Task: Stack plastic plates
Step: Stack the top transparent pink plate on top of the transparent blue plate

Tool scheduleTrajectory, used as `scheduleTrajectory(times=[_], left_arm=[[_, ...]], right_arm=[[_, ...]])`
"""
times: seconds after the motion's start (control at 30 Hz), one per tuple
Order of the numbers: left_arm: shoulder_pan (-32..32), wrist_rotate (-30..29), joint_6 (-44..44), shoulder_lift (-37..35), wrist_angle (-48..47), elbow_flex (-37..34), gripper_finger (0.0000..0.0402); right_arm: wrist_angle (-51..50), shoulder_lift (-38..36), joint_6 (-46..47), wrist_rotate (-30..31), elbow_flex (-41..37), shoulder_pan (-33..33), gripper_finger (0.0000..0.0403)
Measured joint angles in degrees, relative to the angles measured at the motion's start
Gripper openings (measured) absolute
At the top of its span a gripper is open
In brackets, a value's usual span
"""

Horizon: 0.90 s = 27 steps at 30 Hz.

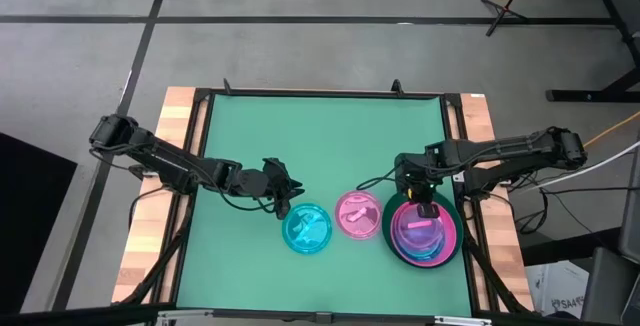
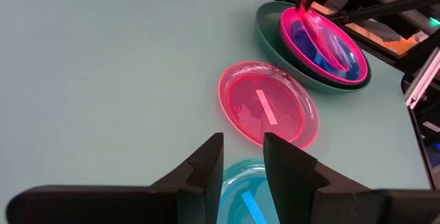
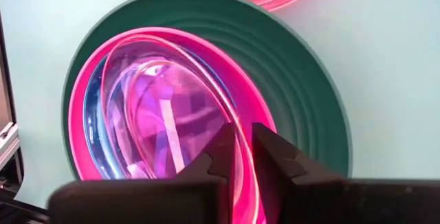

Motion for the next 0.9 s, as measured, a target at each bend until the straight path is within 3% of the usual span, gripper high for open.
scheduleTrajectory(times=[0.23,0.63,0.9], left_arm=[[0.0,0.0,0.0,0.0,0.0,0.0,0.0098],[0.0,0.0,0.0,0.0,0.0,0.0,0.0098],[0.0,0.0,0.0,0.0,0.0,0.0,0.0098]], right_arm=[[0.0,0.0,0.0,0.0,0.0,0.0,0.0071],[0.2,0.0,1.2,0.2,0.0,0.0,0.0072],[0.2,0.0,1.5,12.8,0.0,0.0,0.0072]])
